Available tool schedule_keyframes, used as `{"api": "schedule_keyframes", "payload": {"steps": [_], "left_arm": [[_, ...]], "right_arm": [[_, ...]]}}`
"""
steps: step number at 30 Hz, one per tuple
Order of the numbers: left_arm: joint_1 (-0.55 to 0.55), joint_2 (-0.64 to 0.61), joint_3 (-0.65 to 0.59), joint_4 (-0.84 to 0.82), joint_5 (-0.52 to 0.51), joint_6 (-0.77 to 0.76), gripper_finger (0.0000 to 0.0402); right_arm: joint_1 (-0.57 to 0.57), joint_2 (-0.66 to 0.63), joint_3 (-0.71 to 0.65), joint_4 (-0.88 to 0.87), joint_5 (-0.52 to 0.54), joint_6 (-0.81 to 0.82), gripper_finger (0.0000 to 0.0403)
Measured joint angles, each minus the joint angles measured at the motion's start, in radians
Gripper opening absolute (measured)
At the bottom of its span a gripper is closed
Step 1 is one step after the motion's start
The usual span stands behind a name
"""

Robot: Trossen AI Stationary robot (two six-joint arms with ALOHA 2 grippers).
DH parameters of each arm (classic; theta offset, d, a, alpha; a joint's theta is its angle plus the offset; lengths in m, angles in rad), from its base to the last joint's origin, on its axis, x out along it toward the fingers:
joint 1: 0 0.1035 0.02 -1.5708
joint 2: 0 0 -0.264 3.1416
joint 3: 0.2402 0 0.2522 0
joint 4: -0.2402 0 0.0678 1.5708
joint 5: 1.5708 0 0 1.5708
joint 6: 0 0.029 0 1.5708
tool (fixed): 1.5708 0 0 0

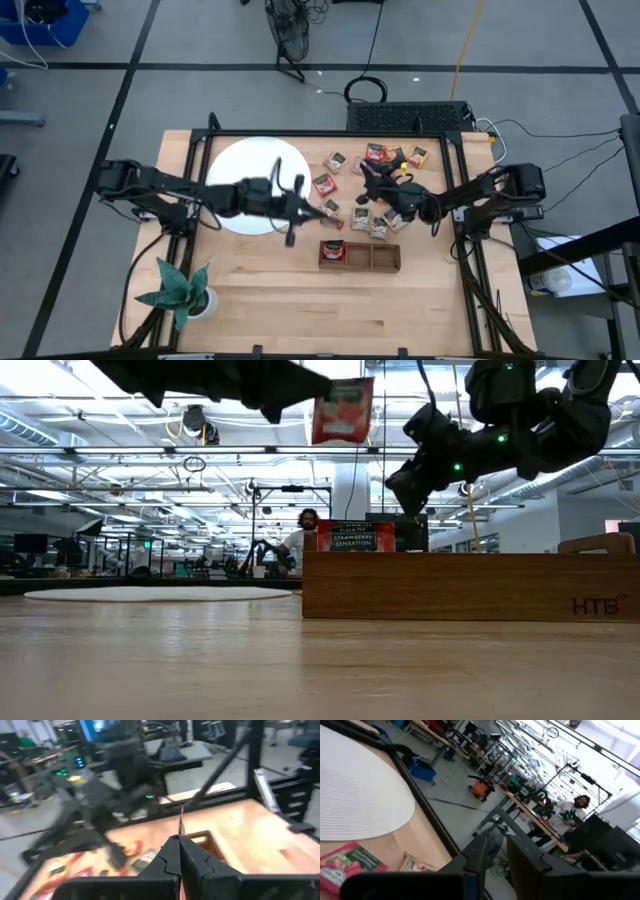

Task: Pick & Place Tea
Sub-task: Put the red tea bag into the left section of the wooden organizer

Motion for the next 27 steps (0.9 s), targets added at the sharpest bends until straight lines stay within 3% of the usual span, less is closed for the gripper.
{"api": "schedule_keyframes", "payload": {"steps": [3,8,11,16,21,27], "left_arm": [[-0.072,0.046,-0.029,0.015,-0.026,-0.006,0.0001],[-0.18,0.131,-0.079,0.259,-0.119,0.028,0.0001],[-0.214,0.194,-0.116,0.363,-0.217,0.013,0.0],[-0.234,0.325,-0.125,0.574,-0.288,-0.045,0.0],[-0.234,0.413,-0.118,0.678,-0.297,-0.089,0.0],[-0.235,0.44,-0.12,0.665,-0.351,-0.108,0.0]], "right_arm": [[-0.009,-0.035,-0.022,0.004,-0.001,0.026,0.0059],[-0.016,-0.066,-0.048,-0.001,-0.004,0.041,0.0059],[-0.015,-0.068,-0.052,-0.001,-0.004,0.045,0.0059],[-0.014,-0.068,-0.052,-0.009,-0.032,0.088,0.0059],[-0.009,-0.067,-0.052,-0.02,-0.06,0.114,0.0059],[0.007,-0.067,-0.052,-0.017,-0.078,0.11,0.0059]]}}
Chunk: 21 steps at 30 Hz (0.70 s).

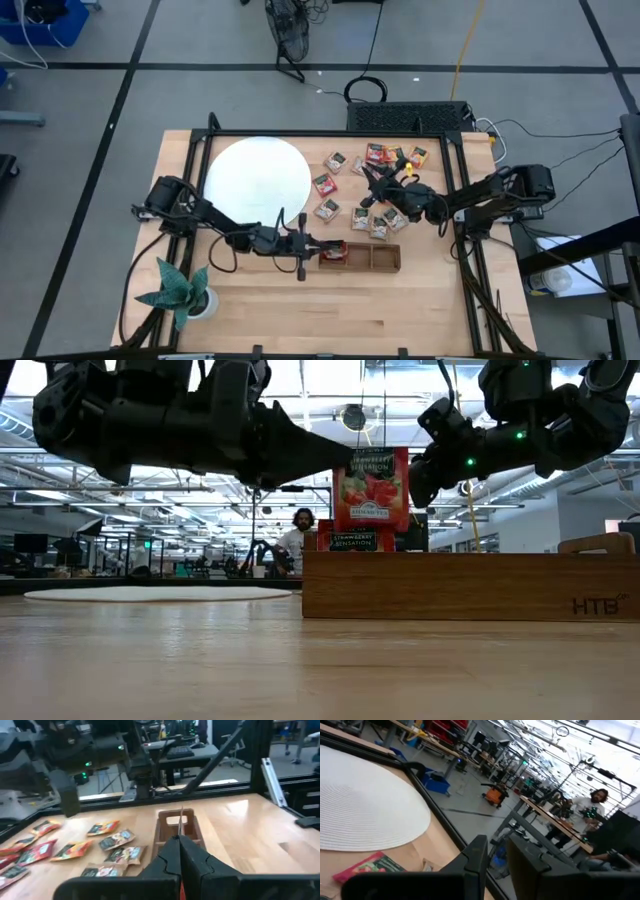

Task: Pick & Place Tea
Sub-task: Put the red tea bag into the left section of the wooden organizer

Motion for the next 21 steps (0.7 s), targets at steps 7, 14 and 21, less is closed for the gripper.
{"api": "schedule_keyframes", "payload": {"steps": [7,14,21], "left_arm": [[-0.013,0.006,0.0,-0.063,-0.075,0.003,0.0],[-0.024,0.006,0.0,-0.087,-0.105,0.0,0.0],[-0.024,0.006,0.0,-0.124,-0.105,-0.028,0.0001]], "right_arm": [[0.0,0.0,0.0,-0.008,-0.005,0.0,0.0059],[0.002,0.0,0.0,-0.007,-0.005,0.0,0.0059],[0.002,0.0,0.0,-0.007,-0.005,-0.001,0.0059]]}}
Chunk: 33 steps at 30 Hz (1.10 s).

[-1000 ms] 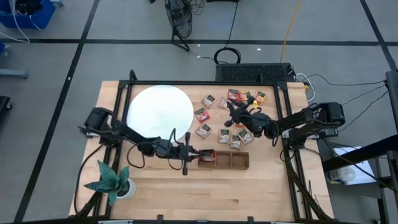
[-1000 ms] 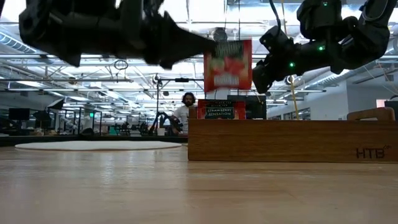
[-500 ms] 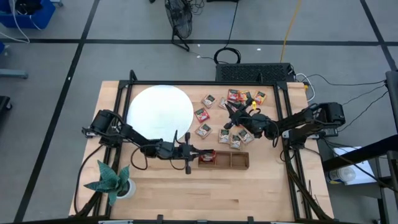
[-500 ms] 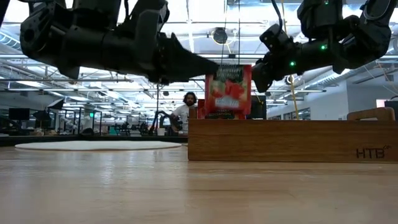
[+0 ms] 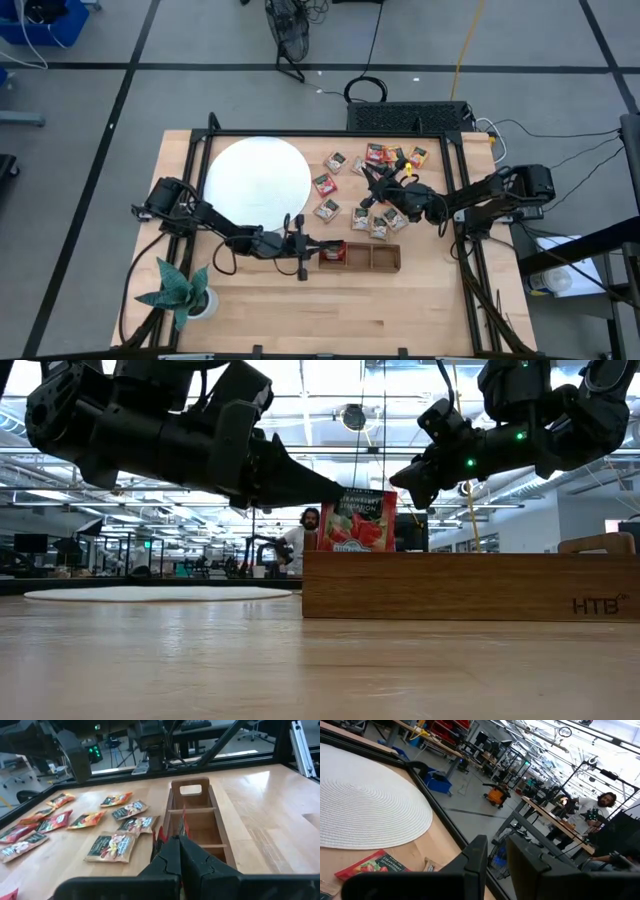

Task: Pick & Place Tea
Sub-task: Put the red tea bag into the left section of the wooden organizer

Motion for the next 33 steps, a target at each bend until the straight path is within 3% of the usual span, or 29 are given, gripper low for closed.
{"api": "schedule_keyframes", "payload": {"steps": [9,15,24,33], "left_arm": [[0.014,0.0,0.0,-0.04,0.001,-0.046,0.0004],[0.029,0.0,0.0,-0.055,0.002,-0.092,0.0032],[0.028,0.0,0.0,-0.05,0.001,-0.046,0.008],[0.015,-0.068,0.0,0.007,0.0,0.092,0.0077]], "right_arm": [[0.0,0.0,0.0,0.0,0.0,-0.002,0.0059],[0.0,0.0,0.0,0.0,0.0,-0.002,0.0059],[0.0,0.0,0.0,0.0,0.0,-0.002,0.0059],[0.0,0.0,0.0,0.0,0.0,0.006,0.0059]]}}
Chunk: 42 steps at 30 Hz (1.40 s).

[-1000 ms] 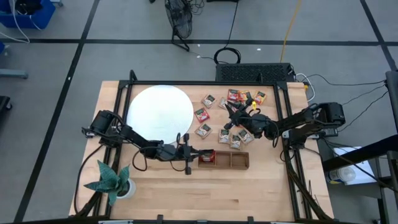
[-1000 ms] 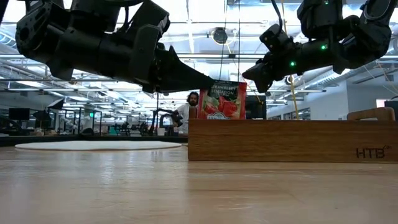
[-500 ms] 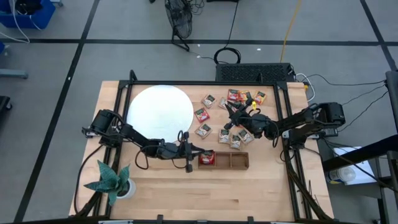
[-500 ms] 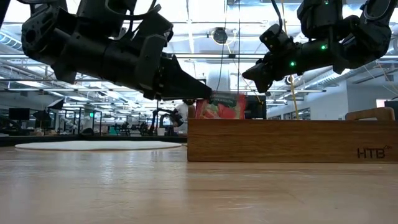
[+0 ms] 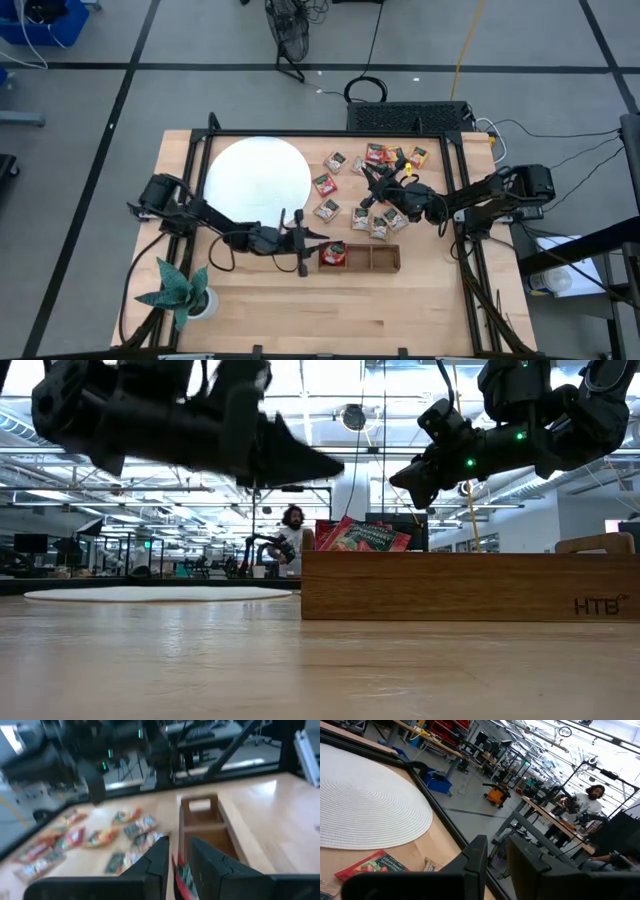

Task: Pick & Place Tea
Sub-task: Put the red tea bag into the left section of the wooden organizer

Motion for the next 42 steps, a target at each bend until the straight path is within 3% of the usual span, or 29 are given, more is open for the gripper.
{"api": "schedule_keyframes", "payload": {"steps": [5,9,12,15,17,22,28,42], "left_arm": [[-0.001,-0.144,0.0,-0.149,-0.008,0.111,0.0077],[0.008,-0.268,0.0,-0.36,-0.086,0.13,0.0077],[0.029,-0.324,0.0,-0.453,-0.113,0.131,0.0077],[0.05,-0.347,0.0,-0.48,-0.114,0.125,0.0077],[0.06,-0.348,0.0,-0.486,-0.114,0.127,0.0077],[0.086,-0.346,0.0,-0.51,-0.113,0.126,0.0077],[0.108,-0.345,0.0,-0.534,-0.112,0.119,0.0077],[0.121,-0.345,0.0,-0.531,-0.075,0.097,0.0077]], "right_arm": [[0.066,-0.024,0.001,-0.093,0.0,0.06,0.0059],[0.178,-0.125,0.03,-0.453,-0.078,0.225,0.0059],[0.226,-0.217,0.079,-0.732,-0.347,0.512,0.0059],[0.247,-0.249,0.093,-0.761,-0.619,0.725,0.0061],[0.266,-0.254,0.093,-0.757,-0.694,0.816,0.0067],[0.317,-0.169,0.093,-0.77,-0.708,0.985,0.0101],[0.338,-0.012,0.093,-0.623,-0.756,1.018,0.014],[0.287,0.063,0.093,-0.552,-0.749,0.986,0.0134]]}}
